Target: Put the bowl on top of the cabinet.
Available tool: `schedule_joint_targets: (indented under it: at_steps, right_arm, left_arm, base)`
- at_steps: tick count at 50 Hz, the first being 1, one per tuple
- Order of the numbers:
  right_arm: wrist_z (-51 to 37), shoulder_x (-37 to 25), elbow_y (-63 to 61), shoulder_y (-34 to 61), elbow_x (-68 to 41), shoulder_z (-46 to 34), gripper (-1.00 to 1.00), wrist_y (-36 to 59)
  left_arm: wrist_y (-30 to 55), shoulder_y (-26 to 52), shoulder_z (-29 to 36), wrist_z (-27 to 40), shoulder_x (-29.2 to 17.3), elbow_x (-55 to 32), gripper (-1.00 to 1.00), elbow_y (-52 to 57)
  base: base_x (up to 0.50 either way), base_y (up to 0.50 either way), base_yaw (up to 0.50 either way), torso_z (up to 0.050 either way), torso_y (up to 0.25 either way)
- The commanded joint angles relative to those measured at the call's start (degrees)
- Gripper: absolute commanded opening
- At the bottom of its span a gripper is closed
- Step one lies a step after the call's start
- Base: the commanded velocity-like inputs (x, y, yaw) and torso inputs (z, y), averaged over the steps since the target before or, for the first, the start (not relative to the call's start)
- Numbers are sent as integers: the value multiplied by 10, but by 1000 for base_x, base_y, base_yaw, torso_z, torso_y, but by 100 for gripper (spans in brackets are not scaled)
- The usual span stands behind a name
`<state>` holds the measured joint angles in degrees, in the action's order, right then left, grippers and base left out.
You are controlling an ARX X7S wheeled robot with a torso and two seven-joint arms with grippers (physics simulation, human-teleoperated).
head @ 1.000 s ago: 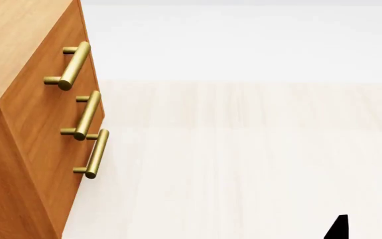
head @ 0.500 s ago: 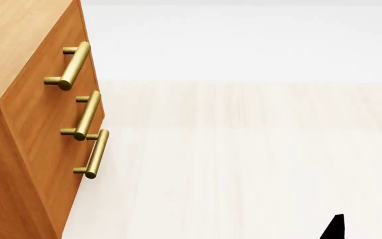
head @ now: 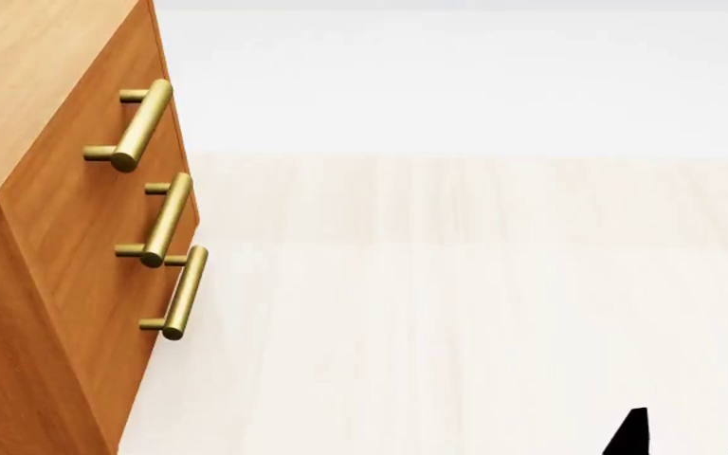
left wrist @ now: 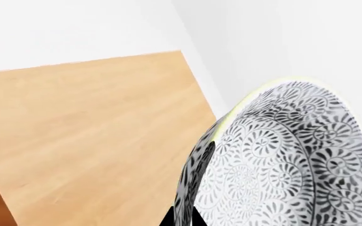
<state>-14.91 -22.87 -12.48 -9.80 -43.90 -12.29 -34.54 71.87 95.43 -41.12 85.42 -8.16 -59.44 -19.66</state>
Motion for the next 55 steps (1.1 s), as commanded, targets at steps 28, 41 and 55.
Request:
schedule_joint_targets:
  at_steps: [28, 41, 55]
  right_arm:
    - [-7, 19, 16, 6, 52, -3, 100, -9]
    - [-8, 19, 14, 6, 53, -3, 100, -9]
    - [-8, 19, 9, 0, 55, -2, 100, -14]
  left_arm:
    - [-105, -46, 46, -121, -46, 61, -100, -32]
    - [-134, -81, 28, -140, -47, 64, -100, -44]
    - [-137, -93, 28, -157, -56, 66, -100, -69]
  base:
    - [0, 0, 0, 0, 1]
    - [0, 0, 0, 0, 0]
    - [0, 0, 0, 1, 1]
